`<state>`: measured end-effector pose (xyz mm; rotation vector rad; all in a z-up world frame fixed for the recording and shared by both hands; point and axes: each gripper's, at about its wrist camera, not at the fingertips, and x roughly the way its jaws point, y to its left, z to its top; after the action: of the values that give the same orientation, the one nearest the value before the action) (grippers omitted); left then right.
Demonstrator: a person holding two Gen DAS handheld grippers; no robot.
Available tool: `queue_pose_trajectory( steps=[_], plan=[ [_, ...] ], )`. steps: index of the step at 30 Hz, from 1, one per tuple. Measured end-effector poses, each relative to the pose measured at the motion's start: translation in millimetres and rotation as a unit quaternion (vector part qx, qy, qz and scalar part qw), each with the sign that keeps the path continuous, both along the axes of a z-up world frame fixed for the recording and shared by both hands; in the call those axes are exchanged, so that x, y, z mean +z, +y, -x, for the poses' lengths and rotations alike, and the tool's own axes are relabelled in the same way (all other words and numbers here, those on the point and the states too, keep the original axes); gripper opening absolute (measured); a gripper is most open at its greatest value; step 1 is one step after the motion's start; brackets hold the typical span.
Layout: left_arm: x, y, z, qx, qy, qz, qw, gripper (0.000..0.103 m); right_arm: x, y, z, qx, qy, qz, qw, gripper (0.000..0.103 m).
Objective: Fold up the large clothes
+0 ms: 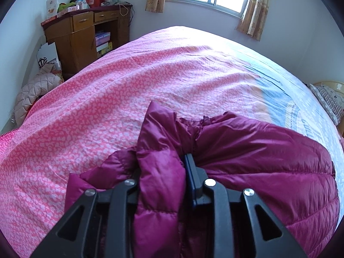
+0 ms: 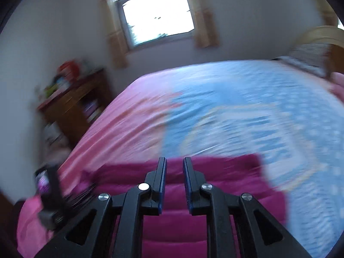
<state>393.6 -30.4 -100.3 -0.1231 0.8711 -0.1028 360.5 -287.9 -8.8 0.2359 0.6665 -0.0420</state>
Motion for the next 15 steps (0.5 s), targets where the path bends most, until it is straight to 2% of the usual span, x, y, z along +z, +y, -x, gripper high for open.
queue_pose_trajectory(
  steps=[3, 6, 7, 9, 11, 15],
  plan=[
    [0, 1, 1, 0.0, 0.0, 0.005, 1.0, 0.03, -36, 43, -16, 0.026, 0.034, 0.029, 0.999, 0.016],
    [0, 1, 1, 0.0, -0.001, 0.007, 1.0, 0.031, -71, 40, -21, 0.002, 0.059, 0.038, 0.998, 0.016],
    [0, 2, 0, 0.001, 0.0, 0.01, 1.0, 0.031, -80, 31, -23, -0.002, 0.063, 0.023, 0.998, 0.016],
    [0, 2, 1, 0.001, 0.0, 0.008, 1.0, 0.032, -95, 13, -29, 0.007, 0.075, -0.036, 0.996, 0.016],
    [0, 2, 0, 0.001, -0.001, 0.008, 1.0, 0.032, -103, 3, -34, 0.017, 0.084, -0.066, 0.994, 0.016],
    [0, 8, 2, -0.004, 0.002, 0.019, 0.9998, 0.033, -110, 0, -34, 0.02, 0.086, -0.078, 0.993, 0.013]
  ],
)
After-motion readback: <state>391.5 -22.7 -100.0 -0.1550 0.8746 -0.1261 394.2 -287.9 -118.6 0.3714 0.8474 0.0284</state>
